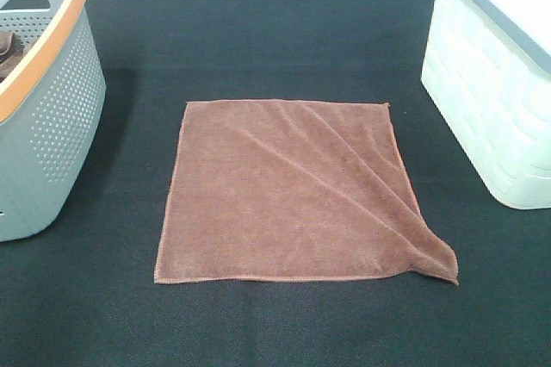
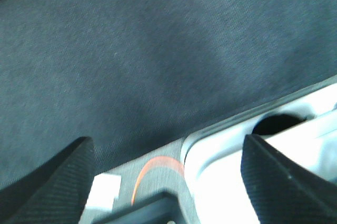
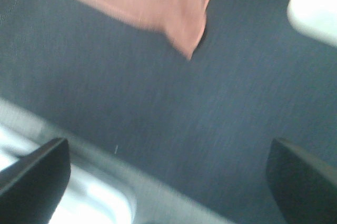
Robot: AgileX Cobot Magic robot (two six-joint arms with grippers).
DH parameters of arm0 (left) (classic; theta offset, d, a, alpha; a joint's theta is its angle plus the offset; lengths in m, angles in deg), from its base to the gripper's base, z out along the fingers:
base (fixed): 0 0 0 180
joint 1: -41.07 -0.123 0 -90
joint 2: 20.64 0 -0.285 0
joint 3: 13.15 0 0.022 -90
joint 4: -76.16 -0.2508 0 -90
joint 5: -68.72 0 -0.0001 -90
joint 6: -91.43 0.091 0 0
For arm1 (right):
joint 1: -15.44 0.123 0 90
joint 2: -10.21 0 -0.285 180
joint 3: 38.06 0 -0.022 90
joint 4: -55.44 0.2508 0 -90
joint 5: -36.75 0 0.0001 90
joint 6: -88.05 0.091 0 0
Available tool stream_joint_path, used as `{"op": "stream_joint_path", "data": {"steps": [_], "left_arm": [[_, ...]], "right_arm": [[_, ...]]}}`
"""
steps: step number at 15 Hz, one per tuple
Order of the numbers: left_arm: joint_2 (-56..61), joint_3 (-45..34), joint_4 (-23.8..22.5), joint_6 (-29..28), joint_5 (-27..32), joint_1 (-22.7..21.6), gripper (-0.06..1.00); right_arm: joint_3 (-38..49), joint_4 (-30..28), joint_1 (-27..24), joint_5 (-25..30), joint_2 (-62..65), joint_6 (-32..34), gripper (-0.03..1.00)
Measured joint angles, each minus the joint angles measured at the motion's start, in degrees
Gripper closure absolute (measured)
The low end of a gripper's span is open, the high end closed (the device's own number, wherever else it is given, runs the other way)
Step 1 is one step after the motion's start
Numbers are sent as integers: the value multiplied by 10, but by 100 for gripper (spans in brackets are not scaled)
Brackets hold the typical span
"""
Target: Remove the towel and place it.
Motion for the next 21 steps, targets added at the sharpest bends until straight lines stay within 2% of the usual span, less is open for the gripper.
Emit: {"op": "stream_joint_path", "data": {"steps": [4,6,18,19,21], "left_arm": [[86,-1,2,110,-18,0,21],[88,-2,2,140,-18,0,21],[90,-5,2,143,-19,0,21],[95,-5,3,144,-20,-9,21],[121,-5,3,144,-20,-80,21]], "right_arm": [[1,-32,0,-6,38,28,2],[1,-40,0,-7,38,43,2],[2,-25,0,-7,38,48,2],[2,-25,0,-7,38,48,2],[2,-23,-11,-7,43,48,2]]}}
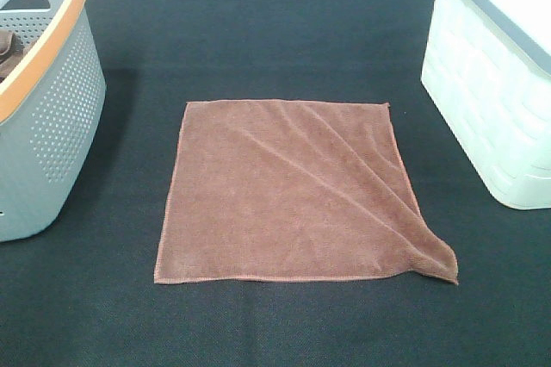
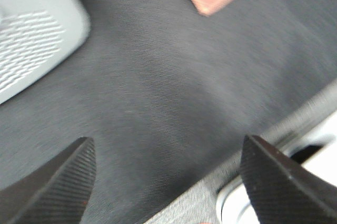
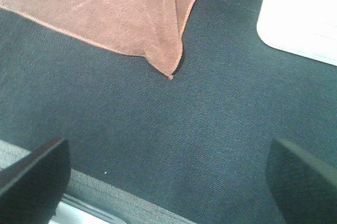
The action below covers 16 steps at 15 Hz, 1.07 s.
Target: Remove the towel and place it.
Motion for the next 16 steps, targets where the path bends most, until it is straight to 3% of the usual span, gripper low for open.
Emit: {"op": "stream_joint_path", "data": {"steps": [1,4,7,9,16], "left_arm": [[0,0,0,0,0,0,21],[91,0,-8,0,-2,-147,21],[195,0,-11,0,-2,-223,21],[230,0,-11,0,-1,-229,21],[231,-1,-11,0,-1,-229,21]], "right_arm": [[0,0,0,0,0,0,2],[0,13,-78,-3,48,0,2],[1,14,-144,-4,132,0,2],[1,17,-161,-2,197,0,2],[1,29,-161,5,200,0,2]]}}
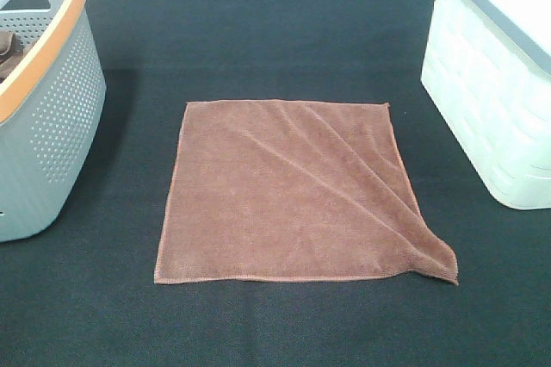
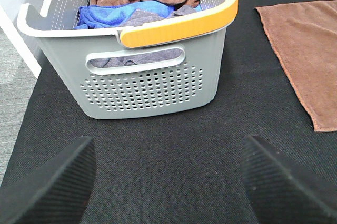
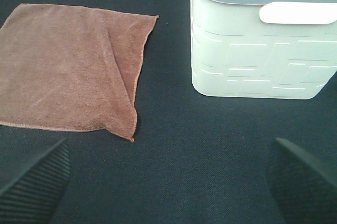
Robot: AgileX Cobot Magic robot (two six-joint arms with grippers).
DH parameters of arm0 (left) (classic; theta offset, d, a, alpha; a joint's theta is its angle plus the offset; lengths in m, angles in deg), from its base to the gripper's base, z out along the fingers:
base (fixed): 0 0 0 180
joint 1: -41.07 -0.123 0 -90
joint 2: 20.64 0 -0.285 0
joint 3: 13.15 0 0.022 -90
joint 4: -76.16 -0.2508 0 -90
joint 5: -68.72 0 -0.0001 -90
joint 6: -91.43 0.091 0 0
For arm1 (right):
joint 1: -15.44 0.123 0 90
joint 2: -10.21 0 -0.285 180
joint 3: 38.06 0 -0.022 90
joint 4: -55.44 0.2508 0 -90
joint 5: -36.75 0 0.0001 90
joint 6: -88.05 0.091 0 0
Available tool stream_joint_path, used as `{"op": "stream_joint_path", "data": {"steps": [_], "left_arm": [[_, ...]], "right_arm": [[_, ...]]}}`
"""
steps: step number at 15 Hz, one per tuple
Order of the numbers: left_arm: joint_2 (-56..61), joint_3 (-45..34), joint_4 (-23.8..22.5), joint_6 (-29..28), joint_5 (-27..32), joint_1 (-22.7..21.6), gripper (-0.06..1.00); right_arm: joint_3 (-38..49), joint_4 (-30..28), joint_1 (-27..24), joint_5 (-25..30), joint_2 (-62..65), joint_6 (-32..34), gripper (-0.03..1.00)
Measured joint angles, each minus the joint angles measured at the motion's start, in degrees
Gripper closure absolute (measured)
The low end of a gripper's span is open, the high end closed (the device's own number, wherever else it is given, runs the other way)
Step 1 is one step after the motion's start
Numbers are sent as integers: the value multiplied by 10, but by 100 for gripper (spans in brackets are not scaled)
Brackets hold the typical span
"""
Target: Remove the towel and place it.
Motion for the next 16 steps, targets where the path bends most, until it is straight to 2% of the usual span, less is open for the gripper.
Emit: {"op": "stream_joint_path", "data": {"steps": [16], "left_arm": [[0,0,-1,0,0,0,21]], "right_arm": [[0,0,0,0,0,0,2]]}}
